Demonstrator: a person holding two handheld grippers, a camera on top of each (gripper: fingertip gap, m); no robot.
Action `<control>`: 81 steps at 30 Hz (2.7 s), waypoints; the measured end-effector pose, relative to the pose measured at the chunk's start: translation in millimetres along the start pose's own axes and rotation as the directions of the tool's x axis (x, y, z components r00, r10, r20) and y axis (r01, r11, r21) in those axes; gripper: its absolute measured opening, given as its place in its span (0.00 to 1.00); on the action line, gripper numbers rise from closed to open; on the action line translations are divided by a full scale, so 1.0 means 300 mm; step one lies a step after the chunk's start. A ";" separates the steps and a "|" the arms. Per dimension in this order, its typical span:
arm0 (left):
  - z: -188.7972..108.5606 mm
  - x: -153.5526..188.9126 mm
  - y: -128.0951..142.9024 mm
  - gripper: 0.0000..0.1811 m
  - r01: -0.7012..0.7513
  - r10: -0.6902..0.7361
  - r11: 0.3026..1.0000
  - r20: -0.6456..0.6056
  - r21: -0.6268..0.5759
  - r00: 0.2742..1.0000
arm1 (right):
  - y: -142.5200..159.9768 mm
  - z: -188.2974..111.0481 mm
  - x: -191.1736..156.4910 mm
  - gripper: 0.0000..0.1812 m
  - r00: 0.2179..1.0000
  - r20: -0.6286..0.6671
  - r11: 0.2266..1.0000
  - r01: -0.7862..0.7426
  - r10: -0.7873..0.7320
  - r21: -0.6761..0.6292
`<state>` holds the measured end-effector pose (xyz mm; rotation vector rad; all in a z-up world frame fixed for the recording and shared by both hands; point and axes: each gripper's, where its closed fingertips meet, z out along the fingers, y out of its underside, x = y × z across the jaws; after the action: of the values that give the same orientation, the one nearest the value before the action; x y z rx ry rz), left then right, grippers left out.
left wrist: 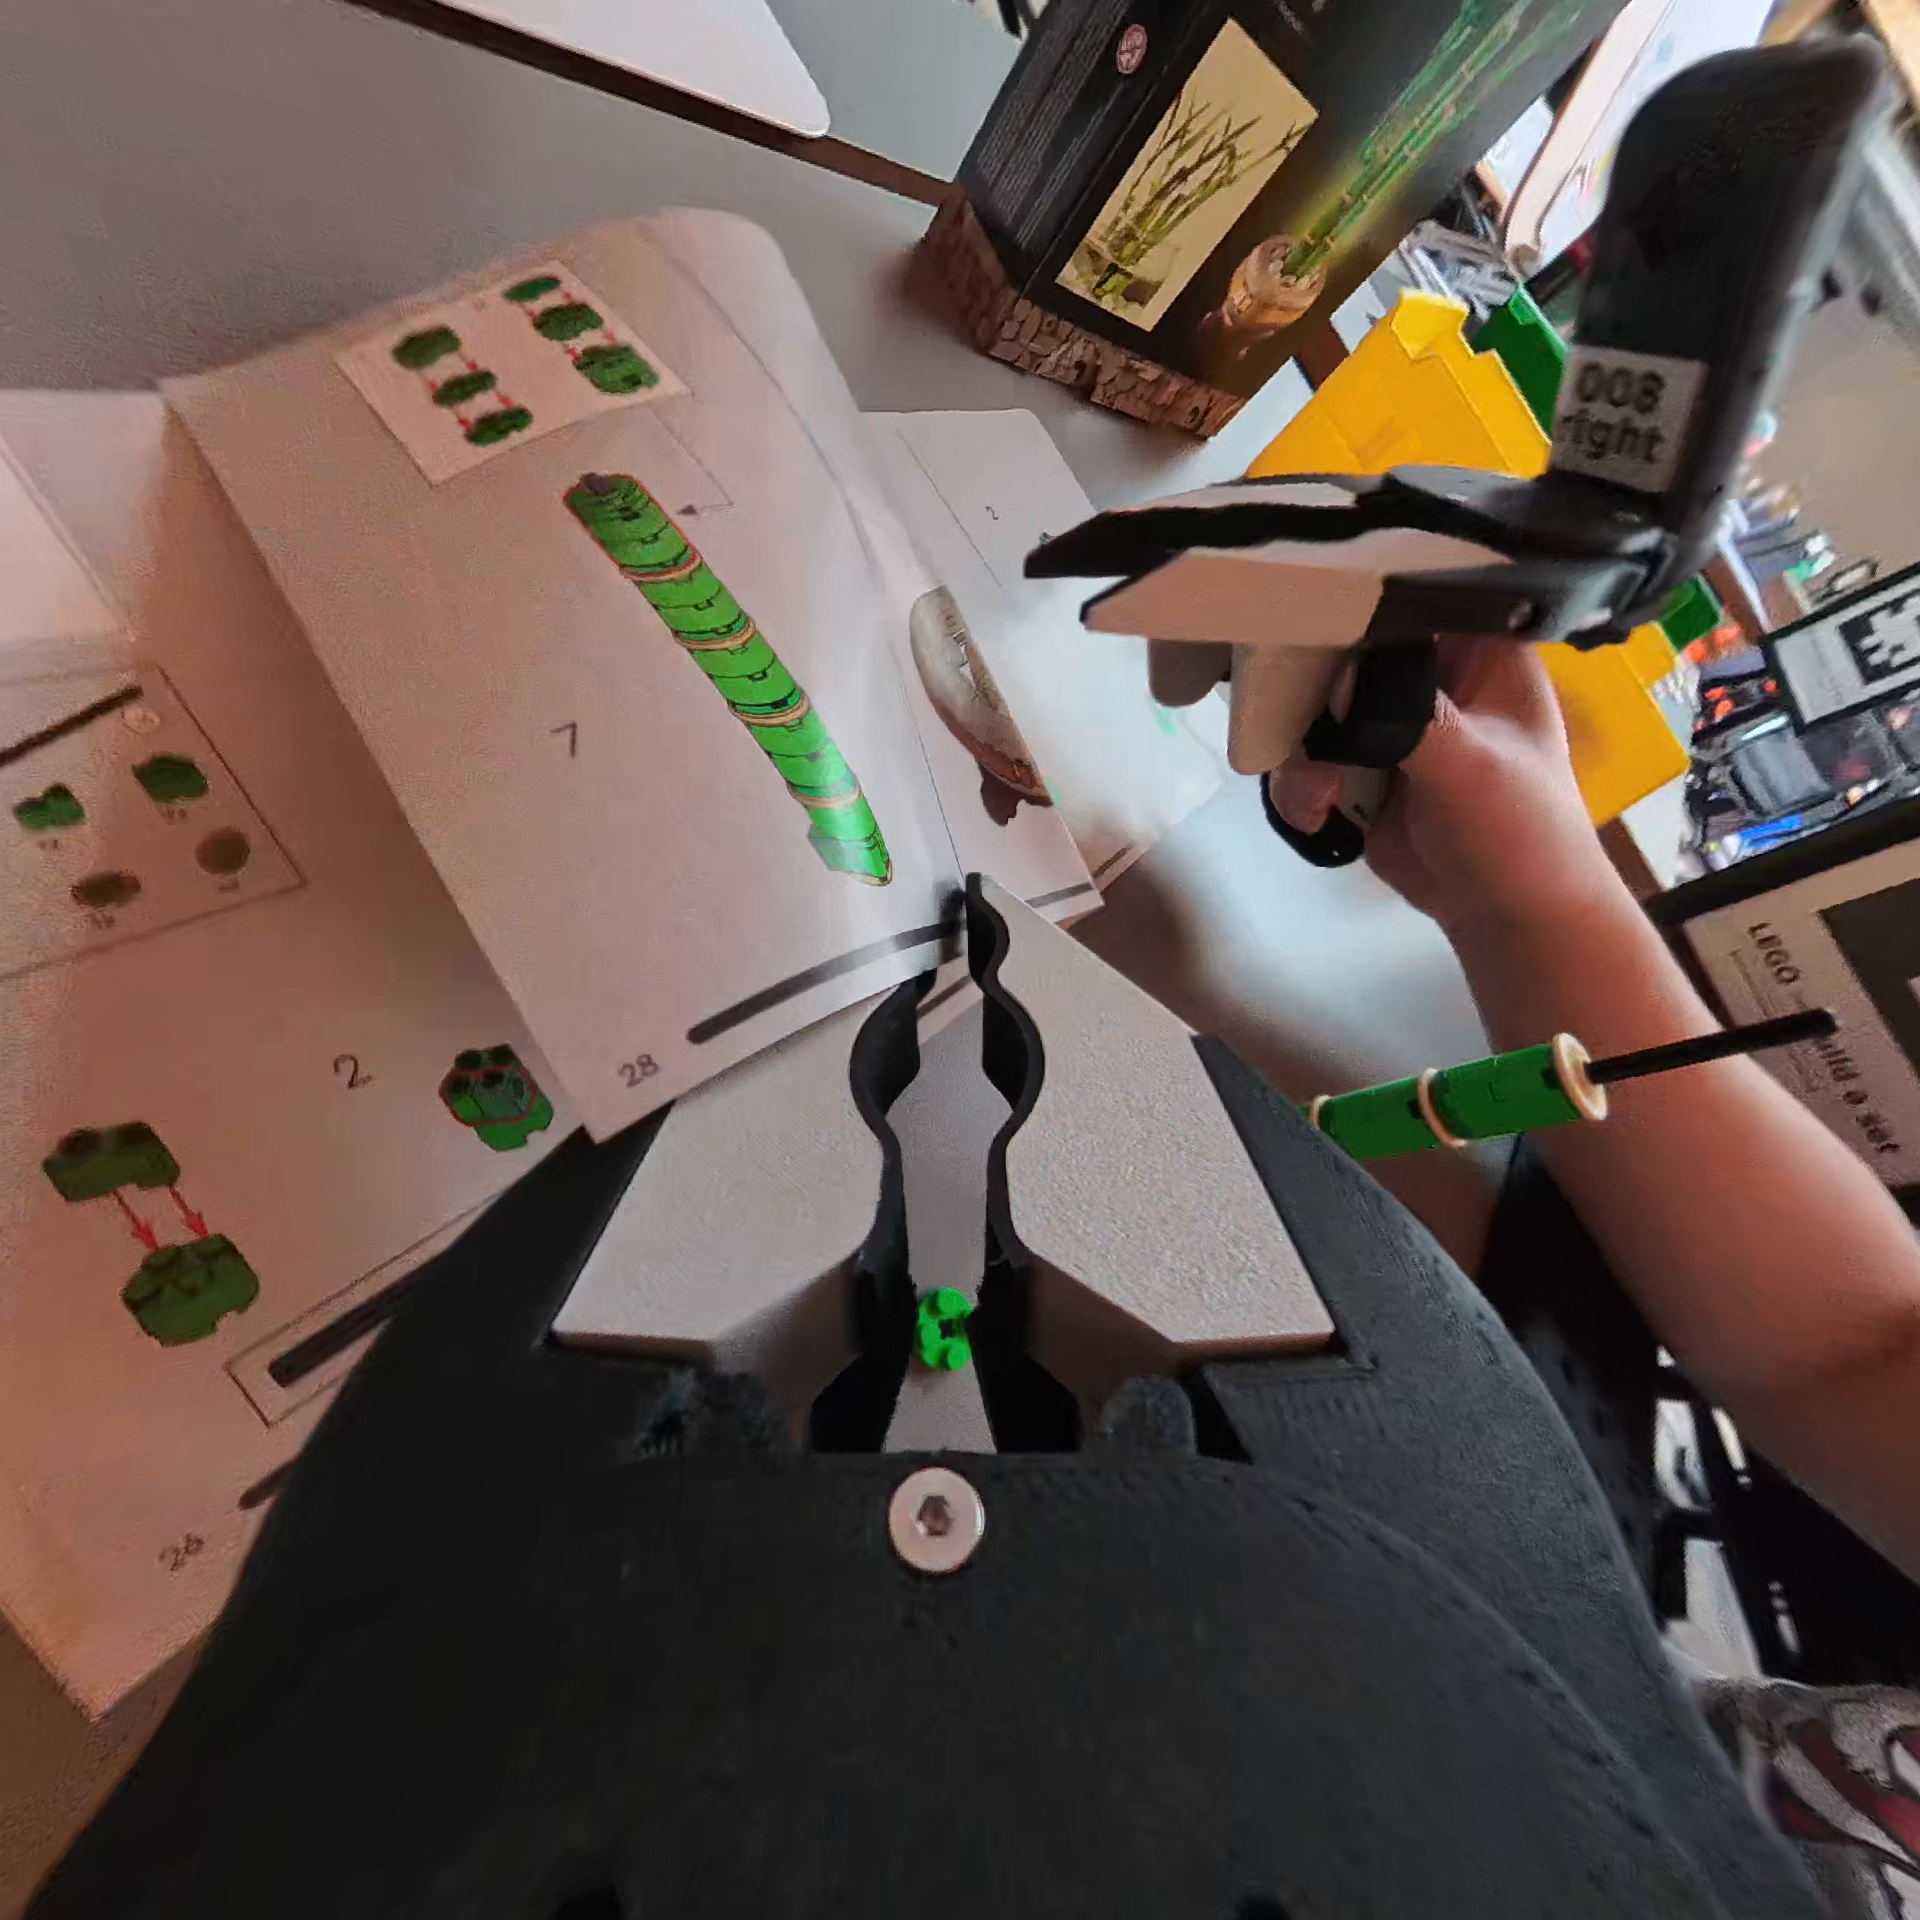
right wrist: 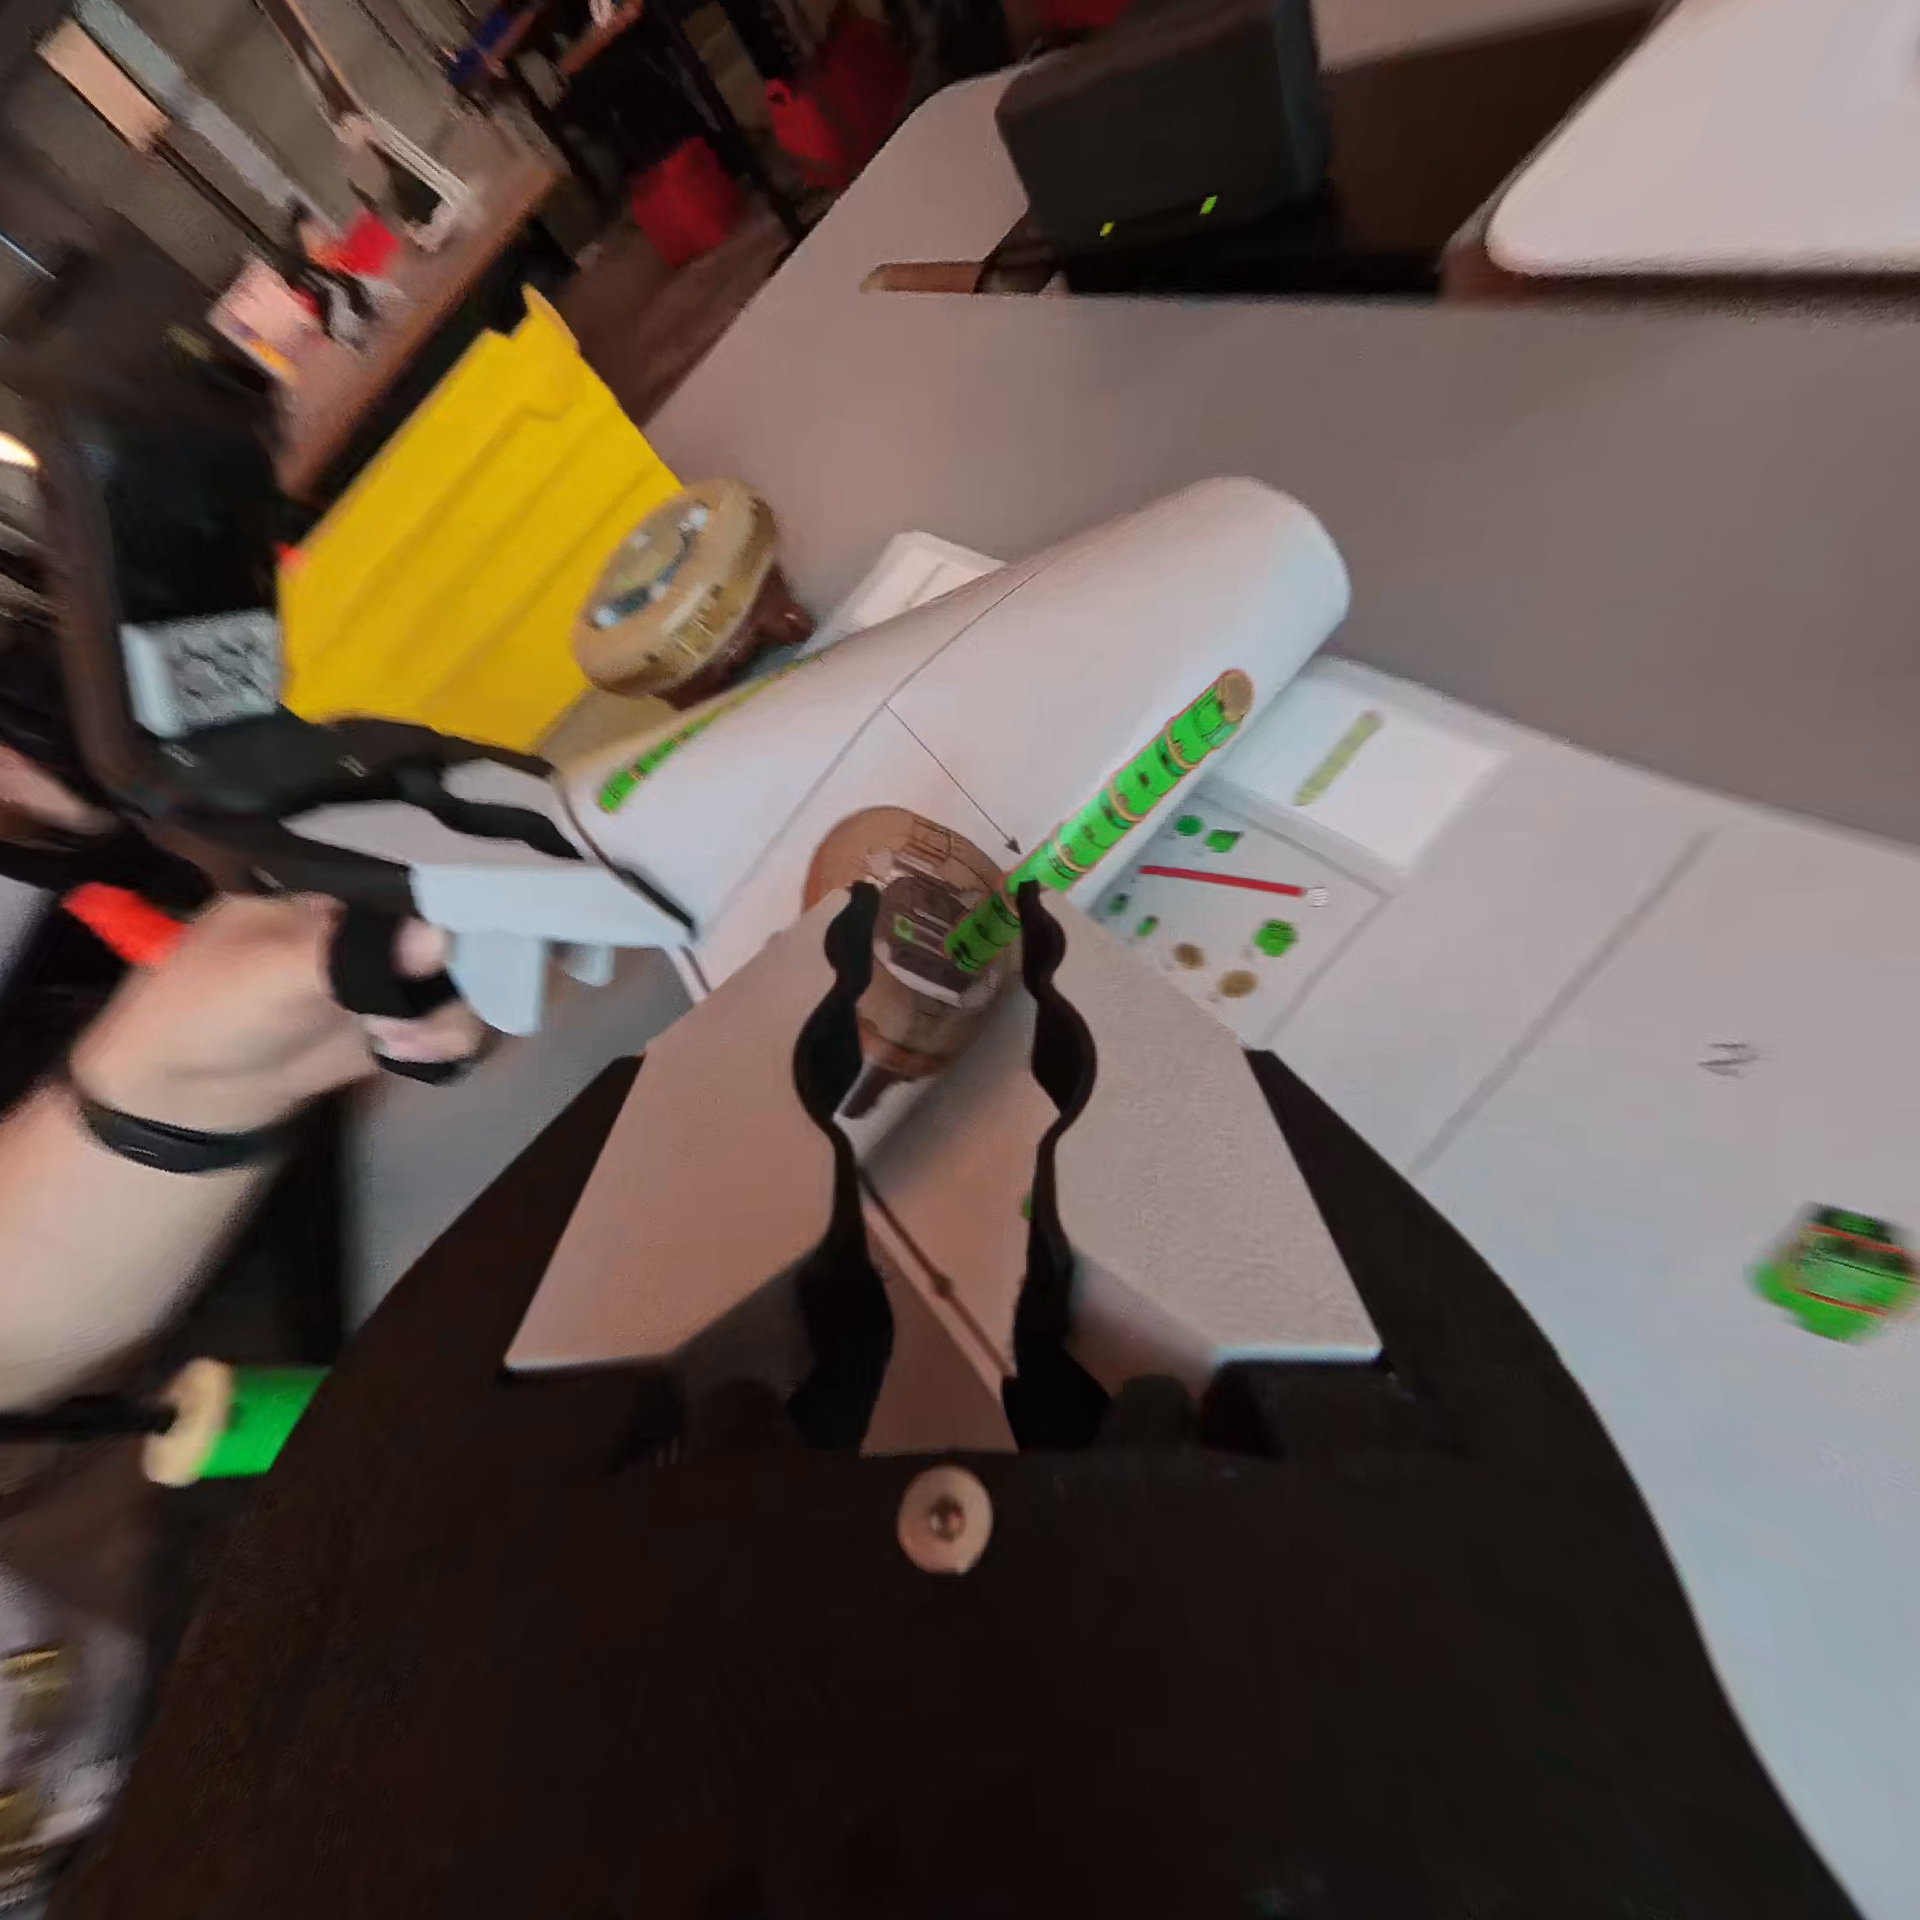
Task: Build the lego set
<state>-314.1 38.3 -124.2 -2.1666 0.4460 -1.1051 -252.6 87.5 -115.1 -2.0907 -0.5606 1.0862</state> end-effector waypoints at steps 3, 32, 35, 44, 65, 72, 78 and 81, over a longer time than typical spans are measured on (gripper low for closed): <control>-0.016 -0.023 0.014 0.02 0.049 -0.049 0.999 0.007 0.010 0.999 | -0.008 0.064 -0.028 0.00 0.930 0.188 0.948 -0.301 0.316 -0.103; -0.233 -0.156 0.051 0.02 -0.137 0.157 0.986 0.264 -0.092 0.952 | 0.106 0.231 -0.020 0.00 0.877 0.125 0.839 -0.391 0.465 -0.379; -0.198 -0.210 0.080 0.01 -0.168 0.219 0.970 0.326 -0.176 0.920 | 0.097 0.226 -0.025 0.00 0.873 0.139 0.840 -0.390 0.468 -0.379; -0.195 -0.264 0.122 0.00 -0.175 0.258 0.955 0.382 -0.239 0.887 | -0.050 0.186 0.044 0.01 0.834 0.236 0.861 -0.444 0.498 -0.249; -0.237 -0.284 0.131 0.00 -0.189 0.265 0.959 0.429 -0.212 0.864 | -0.008 0.268 0.096 0.00 0.905 0.115 0.882 -0.360 0.409 -0.305; -0.237 -0.284 0.131 0.00 -0.180 0.251 0.963 0.421 -0.201 0.872 | 0.014 0.187 -0.010 0.00 0.880 0.247 0.876 -0.298 0.406 -0.380; -0.236 -0.284 0.131 0.00 -0.185 0.255 0.962 0.421 -0.201 0.871 | 0.124 0.191 -0.018 0.00 0.890 0.209 0.828 -0.259 0.404 -0.497; -0.237 -0.283 0.131 0.00 -0.184 0.253 0.963 0.419 -0.198 0.872 | 0.129 0.195 -0.014 0.00 0.890 0.206 0.826 -0.263 0.407 -0.499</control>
<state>-421.6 28.9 -170.7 -2.3411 0.5622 -0.4422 -301.3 81.9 -165.2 -2.5185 -0.6576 1.6343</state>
